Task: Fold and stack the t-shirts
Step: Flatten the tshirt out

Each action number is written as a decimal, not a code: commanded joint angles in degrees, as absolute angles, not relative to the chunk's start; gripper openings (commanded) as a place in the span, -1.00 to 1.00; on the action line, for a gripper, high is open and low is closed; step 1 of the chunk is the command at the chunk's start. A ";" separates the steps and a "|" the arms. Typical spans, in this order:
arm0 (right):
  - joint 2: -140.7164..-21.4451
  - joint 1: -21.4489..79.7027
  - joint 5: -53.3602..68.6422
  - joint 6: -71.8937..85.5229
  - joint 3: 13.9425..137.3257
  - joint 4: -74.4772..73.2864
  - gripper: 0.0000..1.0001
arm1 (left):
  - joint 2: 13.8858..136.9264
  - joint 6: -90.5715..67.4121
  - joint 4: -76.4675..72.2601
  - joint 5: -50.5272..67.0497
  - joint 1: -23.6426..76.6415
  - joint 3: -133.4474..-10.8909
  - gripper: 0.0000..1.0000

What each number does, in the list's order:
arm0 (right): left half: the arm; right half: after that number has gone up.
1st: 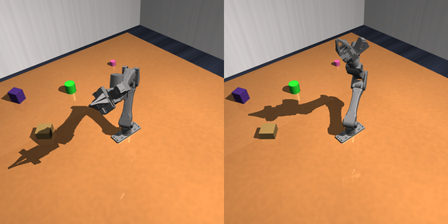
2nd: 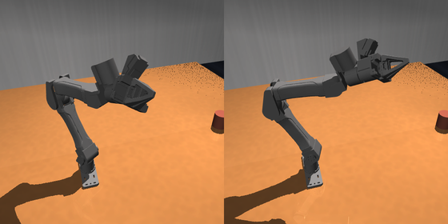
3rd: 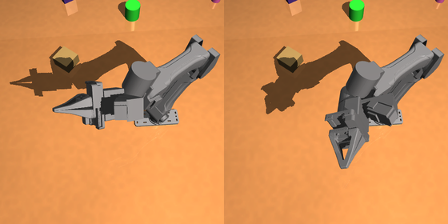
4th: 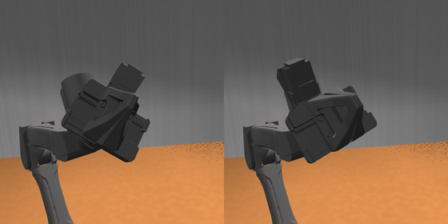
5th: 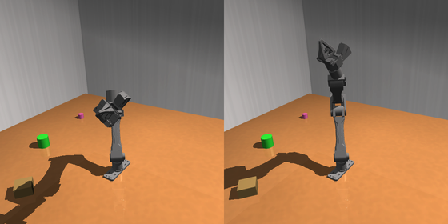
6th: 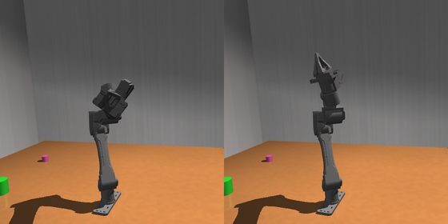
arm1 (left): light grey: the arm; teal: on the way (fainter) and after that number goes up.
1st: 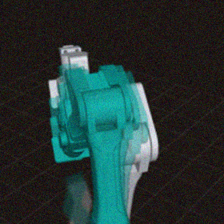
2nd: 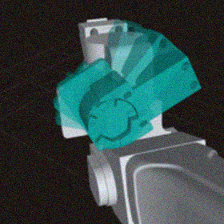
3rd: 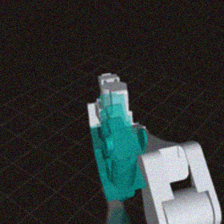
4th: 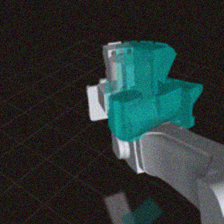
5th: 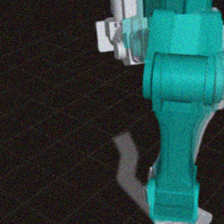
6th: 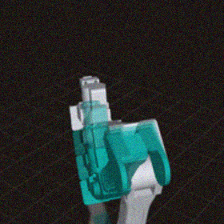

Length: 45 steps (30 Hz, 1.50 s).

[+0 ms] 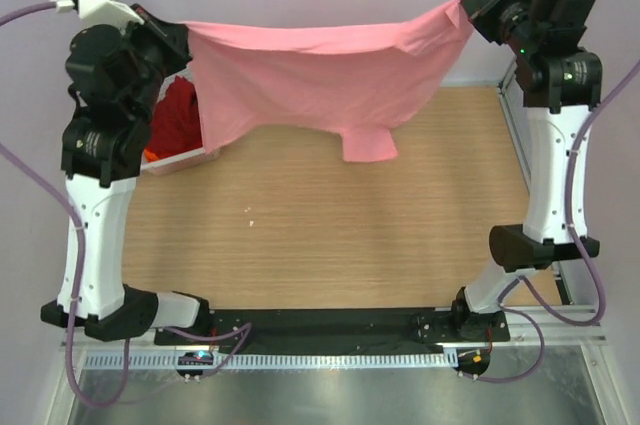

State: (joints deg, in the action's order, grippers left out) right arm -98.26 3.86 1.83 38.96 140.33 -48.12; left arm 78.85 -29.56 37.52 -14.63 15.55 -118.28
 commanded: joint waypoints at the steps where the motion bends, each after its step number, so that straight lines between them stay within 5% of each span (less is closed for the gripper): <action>1: -90.27 3.43 2.64 39.03 138.80 -44.90 -0.98 | 72.79 -25.31 34.80 -14.76 15.12 -118.05 -1.00; 4: -85.62 3.34 3.69 38.32 133.44 -50.61 -0.98 | 66.13 -27.33 35.94 -14.77 15.12 -106.15 -1.00; 12: -69.18 4.91 16.58 38.33 91.98 -59.49 -0.98 | 43.35 -41.30 51.03 -17.67 15.12 -71.84 -1.00; 19: -59.95 7.21 15.29 34.37 61.12 -62.23 -0.98 | 31.12 -52.63 60.64 -12.13 15.12 -49.32 -1.00; 35: -64.16 8.96 13.45 29.10 49.66 -62.93 -0.98 | 36.21 -56.25 62.67 -12.83 15.12 -46.06 -0.99; 45: -64.08 8.88 11.87 29.27 62.00 -62.84 -0.98 | 38.23 -54.32 60.21 -13.53 15.03 -52.44 -1.00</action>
